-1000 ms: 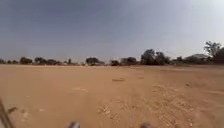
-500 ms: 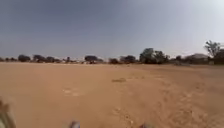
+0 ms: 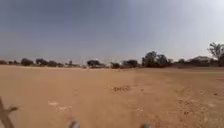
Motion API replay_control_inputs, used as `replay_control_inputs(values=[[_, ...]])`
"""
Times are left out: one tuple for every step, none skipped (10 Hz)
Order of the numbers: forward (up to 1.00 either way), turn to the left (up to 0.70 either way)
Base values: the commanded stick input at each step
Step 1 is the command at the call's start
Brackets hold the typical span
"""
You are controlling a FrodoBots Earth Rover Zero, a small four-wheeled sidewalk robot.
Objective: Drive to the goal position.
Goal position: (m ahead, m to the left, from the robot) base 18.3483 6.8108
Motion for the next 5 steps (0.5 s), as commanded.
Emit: replay_control_inputs(values=[[1.0,0.0],[1.0,0.0],[1.0,0.0],[1.0,0.0],[1.0,0.0]])
